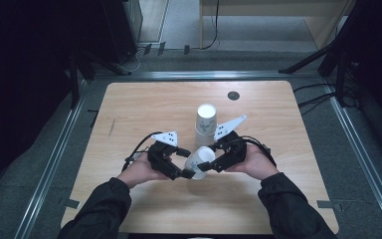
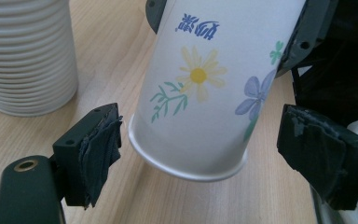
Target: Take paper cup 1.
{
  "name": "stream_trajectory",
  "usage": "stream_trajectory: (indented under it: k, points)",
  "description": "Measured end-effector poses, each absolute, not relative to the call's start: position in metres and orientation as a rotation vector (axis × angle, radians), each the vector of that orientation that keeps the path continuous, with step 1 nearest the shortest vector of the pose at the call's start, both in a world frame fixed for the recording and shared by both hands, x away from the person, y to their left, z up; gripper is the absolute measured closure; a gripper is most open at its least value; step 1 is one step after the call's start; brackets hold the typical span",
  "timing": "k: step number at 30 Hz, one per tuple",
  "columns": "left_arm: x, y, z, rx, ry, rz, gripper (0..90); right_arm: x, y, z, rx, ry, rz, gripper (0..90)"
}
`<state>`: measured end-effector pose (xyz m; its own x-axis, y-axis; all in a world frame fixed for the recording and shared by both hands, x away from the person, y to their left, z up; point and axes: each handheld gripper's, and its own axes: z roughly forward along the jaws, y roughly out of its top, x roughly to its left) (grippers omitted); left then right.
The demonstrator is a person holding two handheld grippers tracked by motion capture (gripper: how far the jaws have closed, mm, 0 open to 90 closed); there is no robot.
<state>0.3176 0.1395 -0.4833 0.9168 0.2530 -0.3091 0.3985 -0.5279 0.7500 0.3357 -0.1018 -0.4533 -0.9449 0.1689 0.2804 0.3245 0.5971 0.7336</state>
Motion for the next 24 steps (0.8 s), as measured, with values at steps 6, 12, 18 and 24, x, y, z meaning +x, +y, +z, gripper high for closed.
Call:
stream_trajectory:
  k: [6, 12, 18, 24]
  points:
    - [0.316, 0.139, -0.485, 2.138, 0.456, -0.209, 14.0, 0.335, -0.097, -0.453, -0.389, -2.609, -1.283, 34.9]
    - [0.314, 0.139, -0.487, 2.153, 0.439, -0.191, 17.1, 0.335, -0.093, -0.452, -0.379, -2.592, -1.283, 34.8]
    - [0.312, 0.14, -0.485, 2.173, 0.397, -0.157, 23.7, 0.336, -0.091, -0.453, -0.381, -2.578, -1.28, 34.7]
    - [0.311, 0.139, -0.484, 2.184, 0.378, -0.135, 28.9, 0.336, -0.091, -0.454, -0.381, -2.589, -1.275, 34.5]
